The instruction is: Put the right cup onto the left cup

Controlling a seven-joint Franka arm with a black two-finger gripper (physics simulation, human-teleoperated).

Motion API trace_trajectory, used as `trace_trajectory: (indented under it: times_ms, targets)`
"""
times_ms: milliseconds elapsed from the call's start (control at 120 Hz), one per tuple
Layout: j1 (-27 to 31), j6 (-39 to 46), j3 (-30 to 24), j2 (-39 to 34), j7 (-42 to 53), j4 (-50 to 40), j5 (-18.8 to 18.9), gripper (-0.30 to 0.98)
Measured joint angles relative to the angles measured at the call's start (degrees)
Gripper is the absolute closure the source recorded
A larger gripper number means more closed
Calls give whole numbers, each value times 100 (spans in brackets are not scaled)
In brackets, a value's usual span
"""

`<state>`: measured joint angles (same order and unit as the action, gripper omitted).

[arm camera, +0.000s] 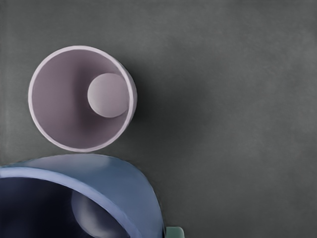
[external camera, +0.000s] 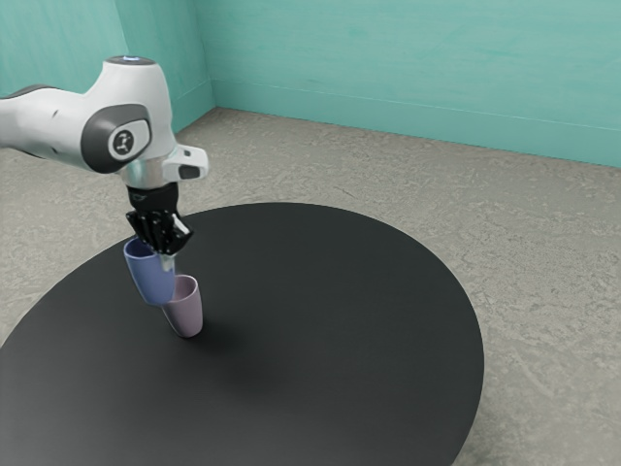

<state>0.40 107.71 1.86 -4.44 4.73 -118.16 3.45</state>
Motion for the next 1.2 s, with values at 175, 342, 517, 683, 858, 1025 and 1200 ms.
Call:
trace_trajectory:
  times_ms: [175,342,517,683,858,1025,1200]
  targets:
    - [167,-23,0,39,8,55,22,79]
    - [210,-42,1,264,16,335,57,79]
    - [241,-86,-13,484,22,584,92,79]
    - [257,-107,-16,661,27,787,105,79]
    - [249,-135,-13,849,44,1040,110,79]
    - [243,-160,-18,1049,60,1247,111,79]
    - [242,-209,-20,1241,73,1429,111,79]
